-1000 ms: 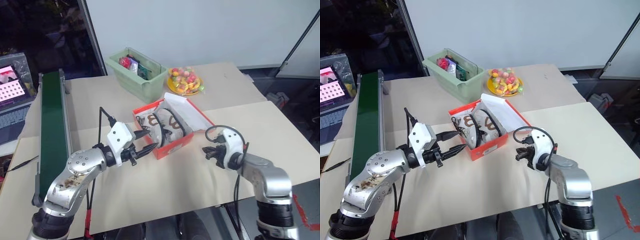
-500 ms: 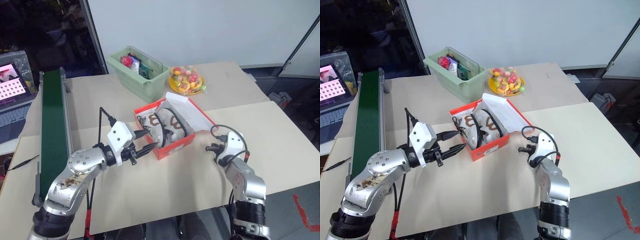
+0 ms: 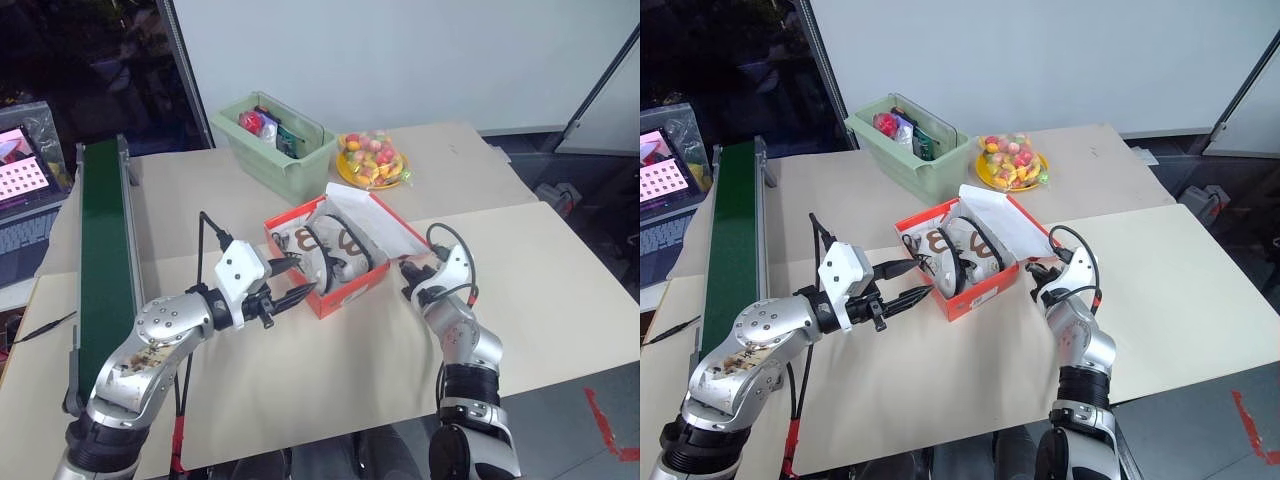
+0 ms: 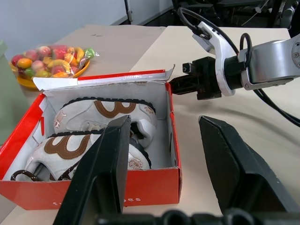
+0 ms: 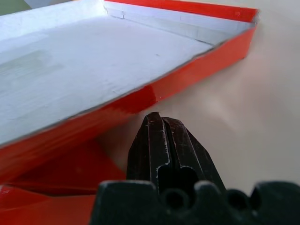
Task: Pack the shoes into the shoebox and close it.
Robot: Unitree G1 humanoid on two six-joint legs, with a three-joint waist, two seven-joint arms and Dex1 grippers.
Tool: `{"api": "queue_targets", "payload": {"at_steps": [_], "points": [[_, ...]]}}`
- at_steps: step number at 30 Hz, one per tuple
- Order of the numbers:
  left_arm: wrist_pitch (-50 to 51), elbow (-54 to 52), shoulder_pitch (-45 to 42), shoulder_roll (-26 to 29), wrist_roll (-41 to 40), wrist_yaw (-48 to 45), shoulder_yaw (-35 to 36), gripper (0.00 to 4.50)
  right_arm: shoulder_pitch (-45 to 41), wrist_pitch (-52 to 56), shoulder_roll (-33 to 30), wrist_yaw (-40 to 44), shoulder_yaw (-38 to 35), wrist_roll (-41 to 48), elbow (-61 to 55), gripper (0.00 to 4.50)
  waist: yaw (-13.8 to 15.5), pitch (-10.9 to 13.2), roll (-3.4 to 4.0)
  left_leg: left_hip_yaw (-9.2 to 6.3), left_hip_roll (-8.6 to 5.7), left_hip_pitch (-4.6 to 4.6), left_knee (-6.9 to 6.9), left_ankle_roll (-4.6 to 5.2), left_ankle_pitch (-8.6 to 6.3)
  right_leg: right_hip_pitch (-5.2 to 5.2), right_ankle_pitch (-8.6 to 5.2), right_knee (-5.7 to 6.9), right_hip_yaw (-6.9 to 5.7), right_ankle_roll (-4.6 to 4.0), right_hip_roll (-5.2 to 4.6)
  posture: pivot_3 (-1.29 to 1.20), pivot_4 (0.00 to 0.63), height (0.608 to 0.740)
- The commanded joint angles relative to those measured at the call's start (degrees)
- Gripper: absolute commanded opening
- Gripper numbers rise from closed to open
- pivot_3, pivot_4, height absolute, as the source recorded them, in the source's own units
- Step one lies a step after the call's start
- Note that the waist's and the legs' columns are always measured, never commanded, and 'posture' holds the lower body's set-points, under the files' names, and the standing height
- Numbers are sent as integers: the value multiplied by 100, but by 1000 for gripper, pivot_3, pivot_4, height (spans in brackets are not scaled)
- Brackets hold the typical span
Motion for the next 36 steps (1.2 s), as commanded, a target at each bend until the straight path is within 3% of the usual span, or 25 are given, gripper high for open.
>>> {"api": "queue_targets", "payload": {"at_steps": [1,10,18,26,36], "points": [[-25,-179,-61,30,-35,44,115,2445,-132,-179,6,11,-55,287,8,23,-23,0,1,0,1,1,-1,0,0,0,0,0,0,0,1,0,150,740],[-26,-168,-92,41,-36,56,132,2445,-432,-482,419,158,-399,1285,101,23,-29,2,5,-1,3,1,-1,0,0,-1,0,0,1,0,3,0,150,740],[-43,-120,-134,64,-25,43,133,2445,-463,-499,424,265,-361,1767,51,23,-18,5,9,-3,3,0,-1,0,0,-2,0,0,0,0,2,0,150,740],[-51,-148,-106,68,-28,41,110,2445,-64,-257,533,1297,319,2311,-1050,23,-28,14,23,-4,6,-2,-4,1,0,-9,0,2,-1,0,6,0,150,740],[76,-352,-43,108,-70,160,259,2445,240,224,-145,2151,1239,2281,-1498,23,-11,15,24,-7,4,-2,-3,0,0,-10,0,1,0,1,4,0,150,740]]}}
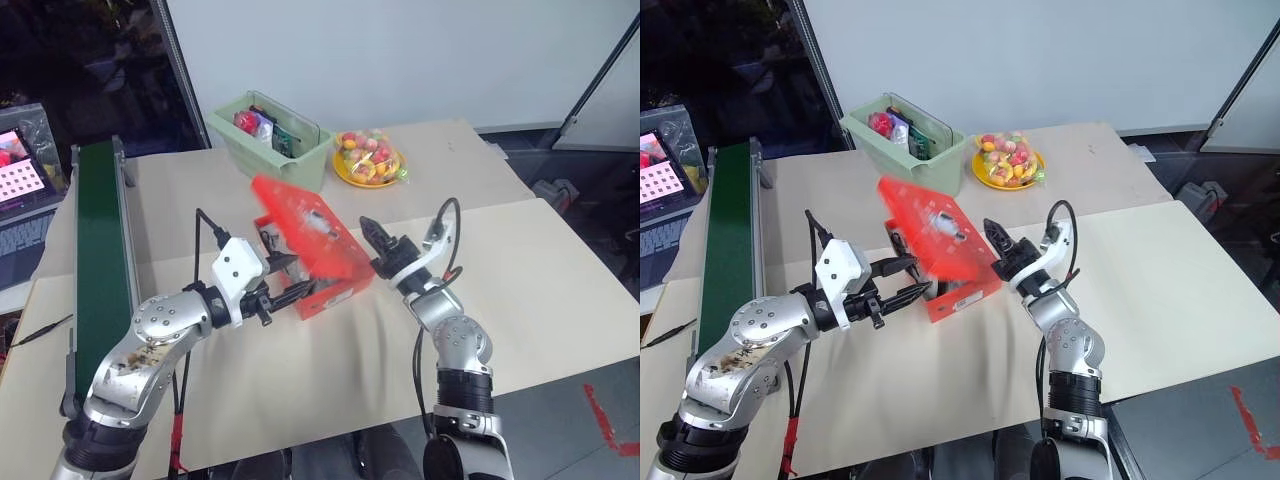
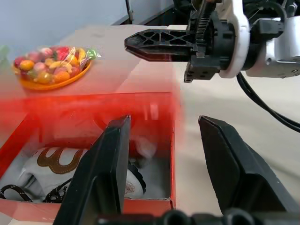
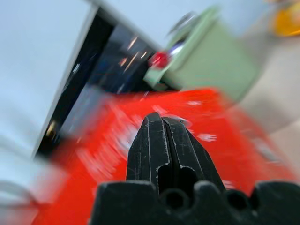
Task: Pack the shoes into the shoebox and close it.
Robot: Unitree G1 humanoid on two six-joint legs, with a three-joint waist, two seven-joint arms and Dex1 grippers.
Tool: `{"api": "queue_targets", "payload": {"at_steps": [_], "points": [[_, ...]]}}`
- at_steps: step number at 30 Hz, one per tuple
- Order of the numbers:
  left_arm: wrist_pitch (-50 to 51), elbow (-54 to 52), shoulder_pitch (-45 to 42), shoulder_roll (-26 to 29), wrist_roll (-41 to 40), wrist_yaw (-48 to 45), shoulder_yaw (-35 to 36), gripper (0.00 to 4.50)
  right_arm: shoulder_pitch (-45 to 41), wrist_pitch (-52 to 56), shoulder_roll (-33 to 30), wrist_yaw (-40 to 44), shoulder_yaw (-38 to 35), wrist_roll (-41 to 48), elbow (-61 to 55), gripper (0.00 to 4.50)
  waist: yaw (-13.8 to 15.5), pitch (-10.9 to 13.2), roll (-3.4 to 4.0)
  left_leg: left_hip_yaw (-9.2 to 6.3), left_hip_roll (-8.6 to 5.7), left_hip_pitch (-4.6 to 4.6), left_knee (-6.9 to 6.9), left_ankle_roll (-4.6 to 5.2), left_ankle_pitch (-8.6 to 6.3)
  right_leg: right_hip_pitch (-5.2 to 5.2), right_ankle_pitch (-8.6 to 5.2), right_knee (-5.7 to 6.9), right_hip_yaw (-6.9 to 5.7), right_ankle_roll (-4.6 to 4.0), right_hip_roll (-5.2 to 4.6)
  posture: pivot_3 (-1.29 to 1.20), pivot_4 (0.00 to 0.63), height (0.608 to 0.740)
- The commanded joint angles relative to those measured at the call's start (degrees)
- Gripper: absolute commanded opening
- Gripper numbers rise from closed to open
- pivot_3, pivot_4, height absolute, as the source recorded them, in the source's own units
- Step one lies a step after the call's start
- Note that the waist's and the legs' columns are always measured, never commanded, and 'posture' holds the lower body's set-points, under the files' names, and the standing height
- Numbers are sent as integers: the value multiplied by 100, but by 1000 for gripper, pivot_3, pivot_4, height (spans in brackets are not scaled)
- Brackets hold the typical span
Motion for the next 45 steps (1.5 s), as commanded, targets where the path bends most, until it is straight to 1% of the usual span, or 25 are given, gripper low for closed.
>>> {"api": "queue_targets", "payload": {"at_steps": [1,6,9,11,16,19,22,27,33,35,38,43,45], "points": [[22,-312,-7,51,-73,90,204,2445,-26,23,-200,153,129,-42,-134,23,0,0,0,1,0,0,0,0,0,0,0,-1,-1,0,0,0,150,740],[156,-500,113,116,-131,161,357,2445,-82,40,-550,192,304,-248,-28,23,1,0,0,3,0,-1,0,0,0,0,0,-1,0,0,-1,0,150,740],[275,-627,363,286,-216,116,709,2445,-74,178,-827,251,953,-761,-143,23,-31,0,0,5,1,-1,0,0,0,-1,0,0,0,0,1,0,150,740],[277,-662,478,360,-244,86,795,2445,-135,252,-840,176,1296,-995,-164,23,-48,0,0,7,3,0,-1,0,0,-4,-1,1,1,0,2,0,150,740],[278,-676,543,395,-280,145,804,2445,-402,269,-884,75,2169,-1810,-133,23,-20,0,0,6,2,-3,0,0,0,-8,0,2,1,0,1,0,150,740],[296,-697,562,356,-281,202,777,2445,-684,124,-891,25,2772,-2445,-32,23,-2,0,-1,5,-1,-6,0,-1,0,-10,0,-1,1,0,-2,0,150,740],[292,-714,573,318,-267,254,707,2445,-931,62,-986,79,3467,-3169,307,23,-6,0,-1,3,0,-8,0,-1,0,-14,0,1,1,-1,-1,0,150,740],[307,-735,532,272,-271,326,621,2445,-1036,69,-1027,130,3687,-3641,666,23,-6,-4,-6,3,1,-2,0,-1,1,-10,2,2,0,-3,0,0,150,740],[279,-630,559,173,-235,445,637,2445,-933,320,-1121,200,3313,-3573,383,23,6,-6,-7,-1,0,0,0,-1,1,-5,2,1,0,-3,0,0,150,740],[363,-451,541,-62,-293,728,819,2445,-862,415,-1109,232,3034,-3364,101,23,29,-6,-7,-3,-1,-2,0,-1,1,-5,2,0,-2,-3,-2,0,150,740],[328,95,306,-632,-123,1539,1220,2445,-738,702,-953,245,2072,-2534,-670,23,66,-5,-8,-18,-4,-3,3,-1,1,-1,2,-1,-5,-3,-7,0,150,740],[221,506,114,-1110,138,2372,1697,2445,-658,1535,-897,-10,696,-1273,-1566,23,49,-5,-10,-30,-5,-10,2,-2,1,-10,3,-2,-5,-2,-7,0,150,740],[194,654,14,-1260,159,2674,1946,2445,-738,1730,-904,-346,-253,-560,-1676,23,54,-5,-10,-31,-3,-9,-2,-1,0,-11,3,-1,-6,-2,-5,0,150,740]]}}
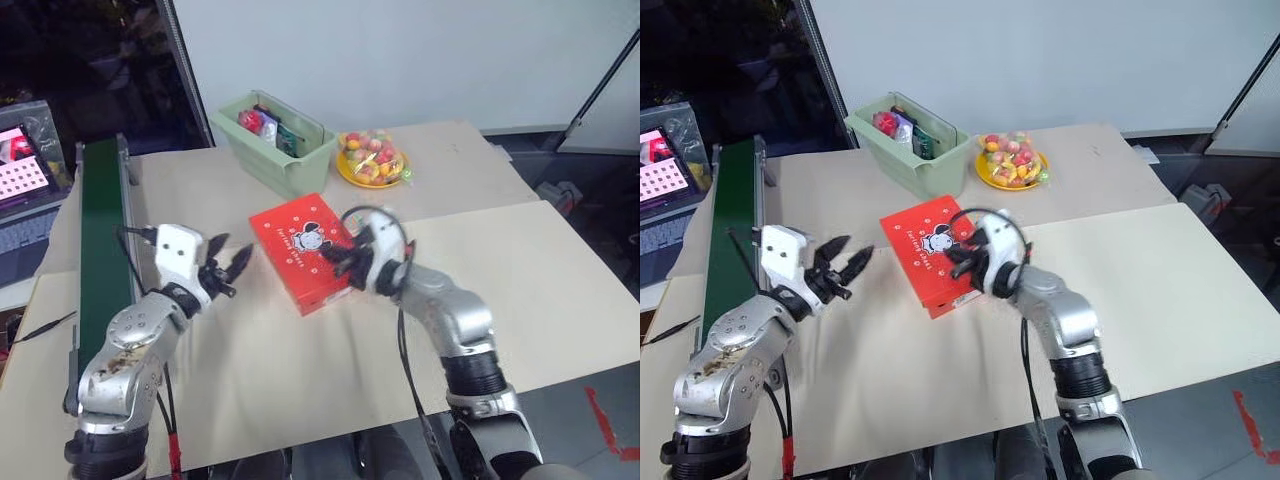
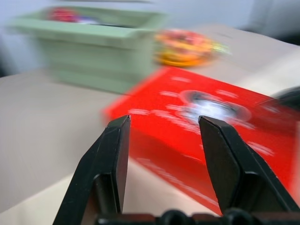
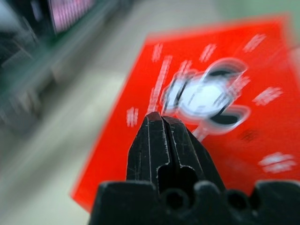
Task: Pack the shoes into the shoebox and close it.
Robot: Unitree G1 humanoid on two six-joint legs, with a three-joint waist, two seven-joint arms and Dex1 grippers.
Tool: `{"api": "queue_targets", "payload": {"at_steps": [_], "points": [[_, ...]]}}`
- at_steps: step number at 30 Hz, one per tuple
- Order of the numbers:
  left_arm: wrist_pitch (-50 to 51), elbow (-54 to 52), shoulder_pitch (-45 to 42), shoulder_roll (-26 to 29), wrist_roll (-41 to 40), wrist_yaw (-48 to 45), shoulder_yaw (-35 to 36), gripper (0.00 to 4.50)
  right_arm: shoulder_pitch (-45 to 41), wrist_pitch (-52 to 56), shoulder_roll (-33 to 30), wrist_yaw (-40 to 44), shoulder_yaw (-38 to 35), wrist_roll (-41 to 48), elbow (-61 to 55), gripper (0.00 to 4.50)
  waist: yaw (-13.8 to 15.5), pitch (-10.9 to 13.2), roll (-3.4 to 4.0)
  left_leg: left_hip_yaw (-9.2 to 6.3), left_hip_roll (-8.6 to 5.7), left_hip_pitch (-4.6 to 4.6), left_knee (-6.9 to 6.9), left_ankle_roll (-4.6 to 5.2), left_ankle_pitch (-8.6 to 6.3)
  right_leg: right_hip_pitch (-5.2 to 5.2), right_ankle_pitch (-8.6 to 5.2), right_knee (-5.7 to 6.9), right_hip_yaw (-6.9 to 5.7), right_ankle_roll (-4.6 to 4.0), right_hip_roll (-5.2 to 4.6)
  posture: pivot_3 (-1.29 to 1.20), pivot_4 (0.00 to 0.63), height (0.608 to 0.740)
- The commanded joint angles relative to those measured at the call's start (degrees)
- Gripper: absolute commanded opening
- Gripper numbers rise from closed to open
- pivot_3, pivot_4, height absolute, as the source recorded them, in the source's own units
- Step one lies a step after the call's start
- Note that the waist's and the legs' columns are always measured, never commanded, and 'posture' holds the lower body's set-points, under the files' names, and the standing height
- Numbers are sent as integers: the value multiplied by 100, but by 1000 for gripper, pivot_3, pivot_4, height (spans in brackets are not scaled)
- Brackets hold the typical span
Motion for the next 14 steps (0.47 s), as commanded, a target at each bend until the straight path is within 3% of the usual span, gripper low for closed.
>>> {"api": "queue_targets", "payload": {"at_steps": [1,2,4,6,14], "points": [[-191,138,-210,-227,49,584,550,2445,-168,370,-39,-561,-1649,1340,-431,23,13,0,0,0,0,-3,-1,0,0,-1,0,0,-2,0,0,0,150,740],[-207,186,-231,-280,19,665,667,2445,-157,341,-163,-685,-1954,1439,-373,23,16,0,0,1,0,-4,0,0,0,-1,0,0,-3,0,0,0,150,740],[-281,352,-182,-330,11,797,932,2445,66,-36,-843,-965,-1947,542,-101,23,40,0,0,3,-3,-3,0,0,0,-1,0,-1,0,-1,-4,0,150,740],[-390,579,-122,-339,43,918,1198,2445,389,-626,-1635,-1188,-1478,-588,193,23,80,-1,-2,25,-10,-4,1,0,0,1,0,-4,0,1,-9,0,150,740],[-748,1124,-132,-290,220,1199,1532,2445,761,-1776,-1732,-1627,-688,-1854,608,23,-54,-1,-3,62,6,12,0,-1,0,21,-1,-3,12,2,4,0,150,740]]}}
